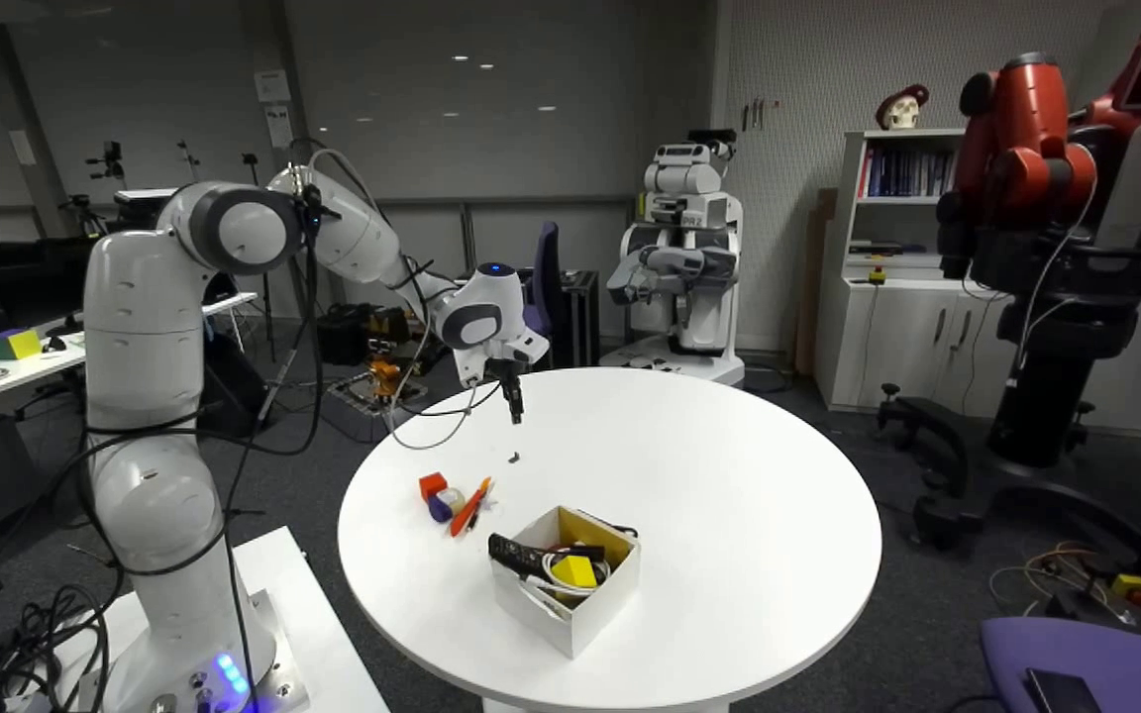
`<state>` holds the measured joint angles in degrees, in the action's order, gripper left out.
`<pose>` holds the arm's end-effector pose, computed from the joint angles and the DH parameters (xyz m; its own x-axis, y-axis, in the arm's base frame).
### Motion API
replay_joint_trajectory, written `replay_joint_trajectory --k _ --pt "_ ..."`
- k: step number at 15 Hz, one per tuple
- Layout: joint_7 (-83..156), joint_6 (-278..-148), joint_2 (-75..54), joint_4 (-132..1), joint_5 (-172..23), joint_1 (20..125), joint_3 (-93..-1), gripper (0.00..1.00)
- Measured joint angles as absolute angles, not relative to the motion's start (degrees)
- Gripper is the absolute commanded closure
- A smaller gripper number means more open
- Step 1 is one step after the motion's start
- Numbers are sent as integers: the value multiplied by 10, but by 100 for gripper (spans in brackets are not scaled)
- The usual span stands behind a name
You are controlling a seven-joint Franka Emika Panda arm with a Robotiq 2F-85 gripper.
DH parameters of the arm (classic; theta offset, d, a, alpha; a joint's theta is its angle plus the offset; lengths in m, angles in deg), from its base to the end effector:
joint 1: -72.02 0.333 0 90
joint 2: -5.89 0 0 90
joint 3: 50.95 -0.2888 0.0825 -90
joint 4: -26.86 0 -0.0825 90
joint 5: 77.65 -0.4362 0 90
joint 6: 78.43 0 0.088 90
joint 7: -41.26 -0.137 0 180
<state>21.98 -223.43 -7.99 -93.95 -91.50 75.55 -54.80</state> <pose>0.6233 0.0828 0.2269 0.9145 -0.3947 0.0891 -0.3670 -0.9018 -0.2281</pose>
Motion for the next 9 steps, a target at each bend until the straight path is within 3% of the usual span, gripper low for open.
replay_joint_trajectory --k 4,9 --pt "265 -2321 -163 -915 -910 779 -573 0" --pt "265 -2331 -252 -856 -834 804 -552 0"
